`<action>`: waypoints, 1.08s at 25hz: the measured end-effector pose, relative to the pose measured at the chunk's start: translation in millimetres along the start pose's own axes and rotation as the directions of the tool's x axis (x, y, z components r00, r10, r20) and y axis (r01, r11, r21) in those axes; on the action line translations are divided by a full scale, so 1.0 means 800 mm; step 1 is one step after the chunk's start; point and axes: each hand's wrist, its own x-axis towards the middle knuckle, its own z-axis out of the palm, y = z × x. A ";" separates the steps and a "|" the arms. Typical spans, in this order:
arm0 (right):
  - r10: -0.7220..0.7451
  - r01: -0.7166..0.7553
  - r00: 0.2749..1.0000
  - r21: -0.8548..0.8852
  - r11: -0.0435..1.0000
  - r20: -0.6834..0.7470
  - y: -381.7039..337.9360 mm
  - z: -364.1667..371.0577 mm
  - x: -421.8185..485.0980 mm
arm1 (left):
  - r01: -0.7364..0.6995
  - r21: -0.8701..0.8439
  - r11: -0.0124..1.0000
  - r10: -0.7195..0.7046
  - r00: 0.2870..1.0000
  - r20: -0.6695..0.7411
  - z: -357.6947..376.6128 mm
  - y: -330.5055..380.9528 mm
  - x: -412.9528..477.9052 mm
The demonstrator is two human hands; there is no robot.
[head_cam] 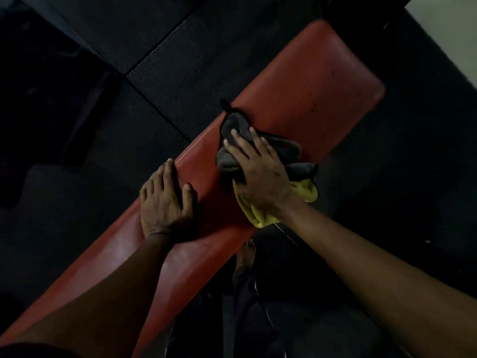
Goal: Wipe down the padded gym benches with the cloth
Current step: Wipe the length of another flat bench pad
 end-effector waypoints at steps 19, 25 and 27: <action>0.110 -0.110 0.992 0.004 0.994 -0.062 -0.037 -0.010 0.134 | 0.000 -0.051 0.999 0.003 0.997 0.072 -0.005 -0.003 0.001; -0.334 0.336 0.936 0.003 0.942 0.114 -0.004 -0.020 0.142 | 0.012 -0.080 0.997 -0.004 0.995 0.104 -0.008 -0.004 0.001; -0.214 0.213 0.975 0.022 0.977 0.053 0.023 -0.032 0.168 | 0.011 -0.081 0.997 -0.004 0.995 0.098 -0.007 -0.004 0.002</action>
